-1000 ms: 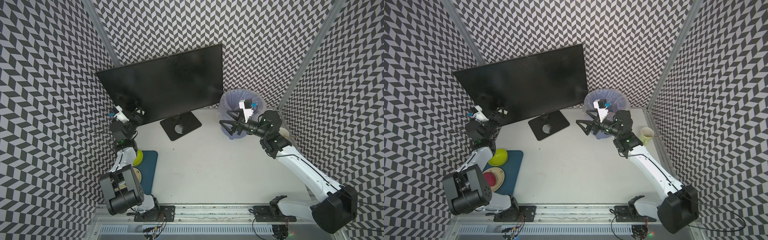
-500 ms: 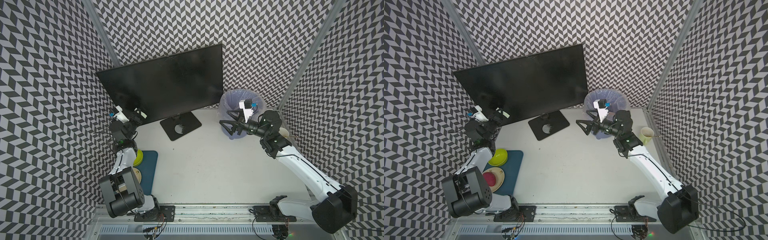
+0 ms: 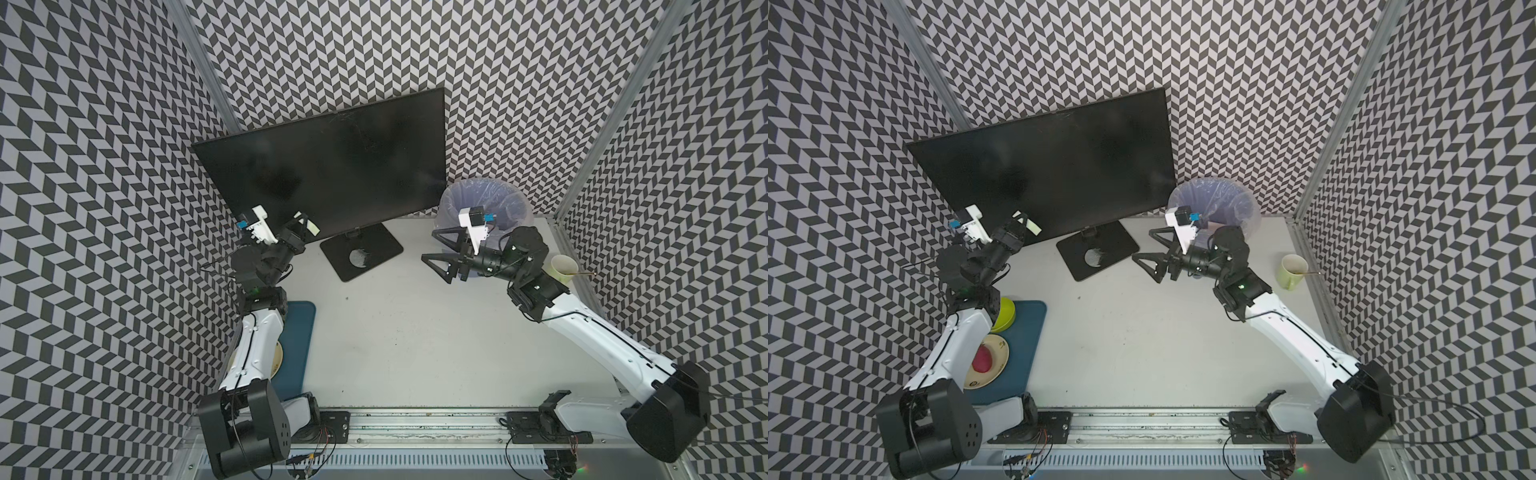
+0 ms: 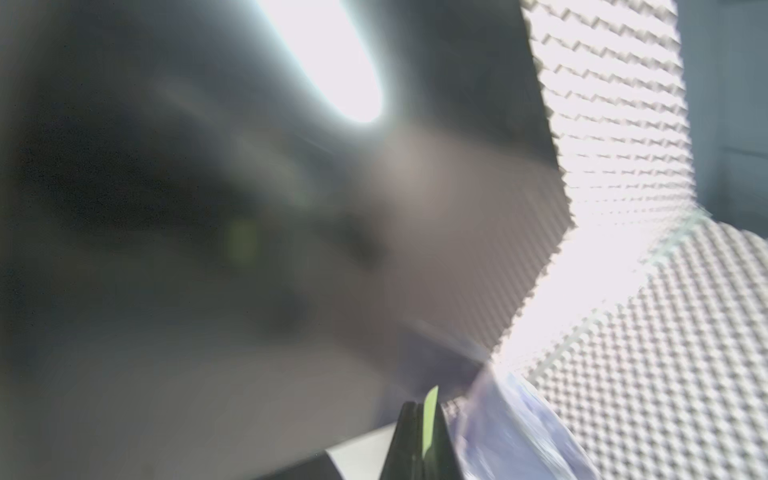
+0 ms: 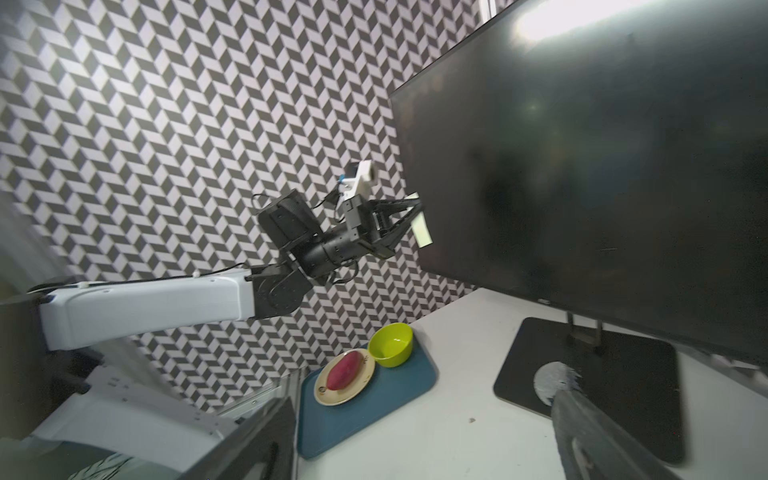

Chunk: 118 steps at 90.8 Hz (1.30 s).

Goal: Remove the sticky note from the monitor
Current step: Tear off the sticky note from the monitor.

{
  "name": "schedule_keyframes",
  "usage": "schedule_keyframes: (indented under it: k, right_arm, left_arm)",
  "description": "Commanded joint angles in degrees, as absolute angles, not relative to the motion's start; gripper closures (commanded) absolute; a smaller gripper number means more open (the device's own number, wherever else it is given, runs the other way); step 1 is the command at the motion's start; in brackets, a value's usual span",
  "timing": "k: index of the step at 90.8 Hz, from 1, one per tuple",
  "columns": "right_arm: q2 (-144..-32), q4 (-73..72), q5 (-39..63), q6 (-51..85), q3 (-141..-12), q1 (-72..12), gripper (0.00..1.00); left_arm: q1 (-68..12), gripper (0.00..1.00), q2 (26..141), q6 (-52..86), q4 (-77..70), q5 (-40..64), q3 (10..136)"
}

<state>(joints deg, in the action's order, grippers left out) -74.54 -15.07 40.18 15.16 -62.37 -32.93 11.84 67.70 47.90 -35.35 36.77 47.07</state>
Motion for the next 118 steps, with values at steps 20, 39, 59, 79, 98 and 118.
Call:
schedule_keyframes:
  k: [20,39,59,79,98,118]
  right_arm:
    - [-81.4,-22.0,45.1,17.9,-67.5,-39.4,0.08]
    - [-84.5,-22.3,46.3,18.3,-70.6,-40.3,0.17]
    - [-86.2,-20.3,44.3,16.5,-73.3,-39.9,0.18]
    - [-87.6,-23.8,45.9,19.6,-74.1,-38.0,0.25]
    - [-89.3,-26.7,50.8,21.8,-74.5,-38.1,0.53]
    - [-89.3,-28.6,53.2,23.2,-74.5,-38.2,0.77]
  left_arm:
    - [-6.0,1.0,64.4,42.2,-26.9,42.3,56.1]
    - [-13.5,1.0,65.2,37.8,-23.2,43.9,59.9]
    - [-17.1,1.0,64.5,32.3,-18.3,46.6,62.5]
    - [-17.6,1.0,63.4,29.1,-14.9,49.0,63.0]
    - [-17.7,1.0,63.3,28.5,-15.0,49.7,63.0]
    - [-17.7,1.0,63.8,27.7,-14.6,49.8,62.5]
